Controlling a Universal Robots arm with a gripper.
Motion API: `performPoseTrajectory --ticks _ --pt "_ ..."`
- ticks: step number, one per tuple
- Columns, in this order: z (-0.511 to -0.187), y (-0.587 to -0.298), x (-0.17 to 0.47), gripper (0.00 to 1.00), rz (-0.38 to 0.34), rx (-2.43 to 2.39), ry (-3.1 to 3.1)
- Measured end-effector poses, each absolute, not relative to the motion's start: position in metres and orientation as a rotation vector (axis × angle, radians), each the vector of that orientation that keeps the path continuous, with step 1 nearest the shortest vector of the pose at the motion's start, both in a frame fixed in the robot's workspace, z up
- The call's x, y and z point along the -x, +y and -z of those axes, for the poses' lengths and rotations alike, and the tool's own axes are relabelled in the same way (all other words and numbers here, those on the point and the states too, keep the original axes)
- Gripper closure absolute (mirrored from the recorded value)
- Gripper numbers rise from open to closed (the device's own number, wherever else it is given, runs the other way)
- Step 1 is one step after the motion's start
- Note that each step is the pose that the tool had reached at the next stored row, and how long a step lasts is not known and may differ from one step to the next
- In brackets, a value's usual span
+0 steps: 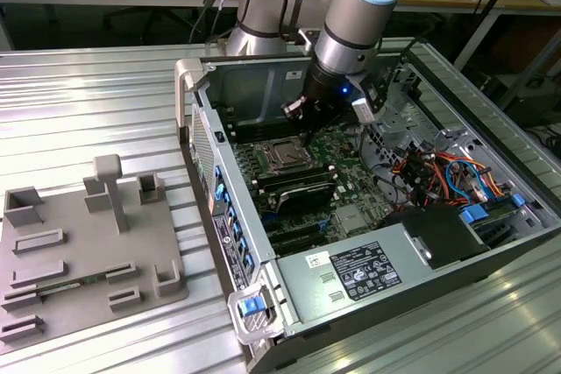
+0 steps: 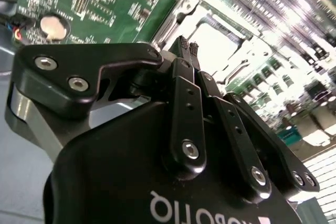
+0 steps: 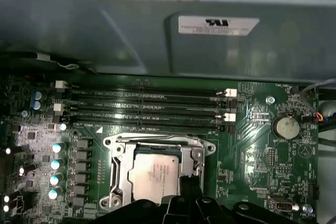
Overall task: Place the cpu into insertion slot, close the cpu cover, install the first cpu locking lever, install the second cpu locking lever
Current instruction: 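Install the second cpu locking lever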
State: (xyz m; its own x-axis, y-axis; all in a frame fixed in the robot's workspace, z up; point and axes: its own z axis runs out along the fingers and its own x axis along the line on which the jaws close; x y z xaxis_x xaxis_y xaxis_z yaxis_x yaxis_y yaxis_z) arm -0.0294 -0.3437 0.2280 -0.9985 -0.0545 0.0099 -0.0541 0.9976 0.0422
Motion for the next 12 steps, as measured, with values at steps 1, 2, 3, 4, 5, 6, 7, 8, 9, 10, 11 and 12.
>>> performPoseTrajectory --ticks 1,2,3,4,5,6,7,8,9,10,11,12 --pt "-0.228 -0.345 0.029 0.89 0.066 -0.085 -3.129" --pt "-0.228 -0.346 0.029 0.89 0.066 -0.085 -3.129" --pt "-0.229 -0.348 0.029 0.89 0.065 -0.085 -3.129" --pt "-0.229 -0.349 0.029 0.89 0.065 -0.085 -3.129" --pt "-0.229 -0.351 0.029 0.89 0.065 -0.085 -3.129" --pt "-0.229 -0.353 0.029 0.89 0.064 -0.085 -3.129" --pt "-0.229 -0.355 0.029 0.89 0.064 -0.085 -3.129" --pt "-0.229 -0.357 0.029 0.89 0.063 -0.085 -3.129" --pt "-0.229 -0.360 0.029 0.89 0.063 -0.085 -3.129" --pt "-0.230 -0.362 0.029 0.89 0.062 -0.085 -3.129" --pt "-0.230 -0.363 0.029 0.89 0.060 -0.085 -3.129" --pt "-0.231 -0.363 0.029 0.89 0.056 -0.085 -3.129"
